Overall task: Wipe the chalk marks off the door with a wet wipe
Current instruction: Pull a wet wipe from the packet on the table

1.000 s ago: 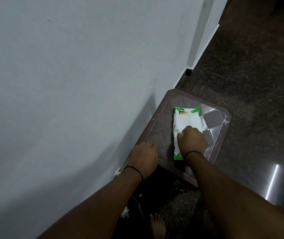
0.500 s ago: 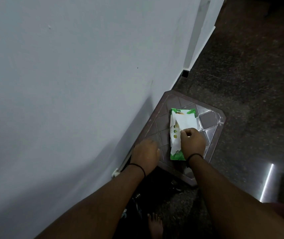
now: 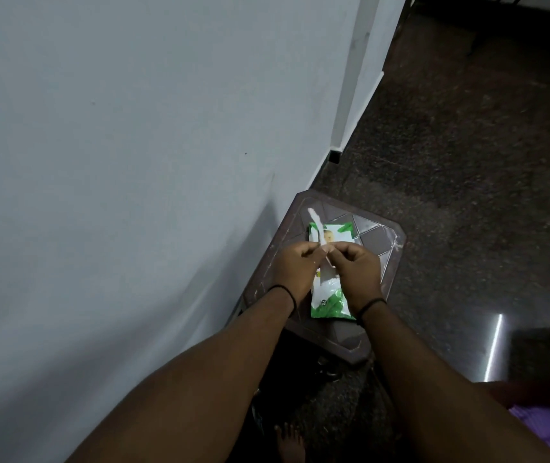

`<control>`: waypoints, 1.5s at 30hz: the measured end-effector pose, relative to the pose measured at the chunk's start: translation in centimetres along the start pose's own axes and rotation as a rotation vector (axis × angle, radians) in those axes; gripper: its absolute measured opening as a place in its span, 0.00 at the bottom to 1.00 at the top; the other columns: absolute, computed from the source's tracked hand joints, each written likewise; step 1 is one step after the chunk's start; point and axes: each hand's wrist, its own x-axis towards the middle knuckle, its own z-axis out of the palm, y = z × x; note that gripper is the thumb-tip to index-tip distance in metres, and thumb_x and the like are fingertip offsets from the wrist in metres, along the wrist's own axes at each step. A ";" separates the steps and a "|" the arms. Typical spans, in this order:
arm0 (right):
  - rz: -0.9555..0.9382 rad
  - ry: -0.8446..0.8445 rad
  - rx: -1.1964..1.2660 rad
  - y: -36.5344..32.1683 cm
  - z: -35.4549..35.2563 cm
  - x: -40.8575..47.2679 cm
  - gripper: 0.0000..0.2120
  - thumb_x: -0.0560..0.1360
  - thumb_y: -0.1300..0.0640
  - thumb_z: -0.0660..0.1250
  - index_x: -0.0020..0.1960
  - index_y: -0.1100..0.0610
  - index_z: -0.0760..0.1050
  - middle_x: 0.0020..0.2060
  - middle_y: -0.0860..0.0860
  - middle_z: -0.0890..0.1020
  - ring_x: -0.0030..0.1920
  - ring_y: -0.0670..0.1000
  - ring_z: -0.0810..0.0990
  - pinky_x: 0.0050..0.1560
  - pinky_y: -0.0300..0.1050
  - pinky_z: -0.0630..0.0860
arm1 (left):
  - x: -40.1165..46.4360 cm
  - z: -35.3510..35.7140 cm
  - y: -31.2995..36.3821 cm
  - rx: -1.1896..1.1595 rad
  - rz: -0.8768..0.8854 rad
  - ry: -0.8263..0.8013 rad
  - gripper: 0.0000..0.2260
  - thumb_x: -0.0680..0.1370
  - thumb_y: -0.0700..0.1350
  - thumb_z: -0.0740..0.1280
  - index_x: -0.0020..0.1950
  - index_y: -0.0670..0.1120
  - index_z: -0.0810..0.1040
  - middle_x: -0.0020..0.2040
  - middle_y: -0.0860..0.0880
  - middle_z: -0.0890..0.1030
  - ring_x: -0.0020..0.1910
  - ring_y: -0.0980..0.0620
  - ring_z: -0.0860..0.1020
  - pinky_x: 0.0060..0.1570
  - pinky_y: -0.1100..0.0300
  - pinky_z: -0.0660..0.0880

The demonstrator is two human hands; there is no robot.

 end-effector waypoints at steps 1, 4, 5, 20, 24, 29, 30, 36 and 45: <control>0.020 -0.018 0.017 -0.3 -0.1 -0.1 0.04 0.75 0.65 0.70 0.47 0.64 0.83 0.41 0.60 0.85 0.40 0.52 0.81 0.40 0.44 0.79 | 0.0 0.1 0.1 -0.054 -0.018 -0.003 0.10 0.78 0.45 0.69 0.53 0.41 0.84 0.46 0.41 0.85 0.44 0.49 0.82 0.49 0.51 0.80; 0.055 -0.076 -0.003 -0.8 -0.4 -0.3 0.05 0.76 0.65 0.69 0.48 0.66 0.83 0.41 0.62 0.84 0.39 0.52 0.80 0.37 0.42 0.77 | -0.1 0.2 0.1 -0.181 -0.106 0.000 0.08 0.79 0.41 0.68 0.51 0.38 0.84 0.46 0.36 0.84 0.42 0.45 0.81 0.48 0.46 0.81; 0.059 -0.089 -0.025 -0.9 -0.5 -0.4 0.05 0.77 0.65 0.69 0.48 0.67 0.83 0.41 0.62 0.84 0.38 0.52 0.79 0.37 0.42 0.77 | -0.1 0.2 0.1 -0.186 -0.129 0.004 0.08 0.79 0.40 0.67 0.51 0.38 0.84 0.46 0.36 0.84 0.43 0.44 0.82 0.49 0.44 0.81; 0.052 -0.120 -0.127 -0.8 -1.7 -1.1 0.05 0.74 0.64 0.72 0.39 0.61 0.83 0.36 0.56 0.85 0.29 0.43 0.79 0.31 0.33 0.74 | -1.2 0.4 0.2 -0.022 -0.149 0.156 0.04 0.74 0.41 0.68 0.40 0.45 0.82 0.30 0.48 0.81 0.23 0.58 0.76 0.24 0.65 0.73; 0.095 -0.028 -0.049 -1.1 -1.9 -1.0 0.07 0.77 0.64 0.67 0.40 0.62 0.79 0.35 0.57 0.82 0.32 0.47 0.79 0.30 0.35 0.75 | -1.0 0.9 0.3 -0.193 -0.270 0.165 0.05 0.77 0.38 0.61 0.46 0.42 0.77 0.37 0.42 0.82 0.31 0.50 0.81 0.35 0.51 0.82; 0.117 0.180 -0.049 -1.1 -2.2 0.1 0.07 0.77 0.65 0.62 0.40 0.59 0.73 0.34 0.53 0.76 0.34 0.50 0.73 0.34 0.43 0.73 | 0.4 0.4 -0.7 -0.210 -0.322 0.263 0.08 0.72 0.40 0.59 0.33 0.43 0.72 0.36 0.42 0.75 0.33 0.47 0.75 0.34 0.49 0.79; 0.112 0.229 -0.060 -1.1 -2.3 0.4 0.09 0.76 0.65 0.61 0.37 0.57 0.71 0.32 0.51 0.73 0.33 0.48 0.69 0.33 0.42 0.69 | 0.7 0.2 -1.0 -0.214 -0.337 0.276 0.07 0.71 0.41 0.58 0.35 0.43 0.73 0.38 0.41 0.75 0.36 0.46 0.75 0.40 0.43 0.81; 0.178 0.483 0.077 -1.8 -3.1 1.9 0.12 0.76 0.66 0.58 0.37 0.53 0.68 0.33 0.48 0.71 0.33 0.46 0.67 0.32 0.41 0.66 | 1.7 0.5 -2.0 -0.341 -0.459 0.325 0.12 0.76 0.42 0.60 0.56 0.39 0.76 0.54 0.38 0.80 0.51 0.37 0.80 0.48 0.39 0.81; 0.117 0.580 0.142 -2.4 -5.1 3.2 0.10 0.78 0.62 0.58 0.41 0.51 0.68 0.39 0.49 0.74 0.38 0.46 0.71 0.37 0.39 0.71 | 2.8 2.4 -2.9 -0.186 -0.432 0.248 0.11 0.78 0.38 0.62 0.60 0.40 0.77 0.54 0.43 0.80 0.51 0.42 0.80 0.38 0.58 0.82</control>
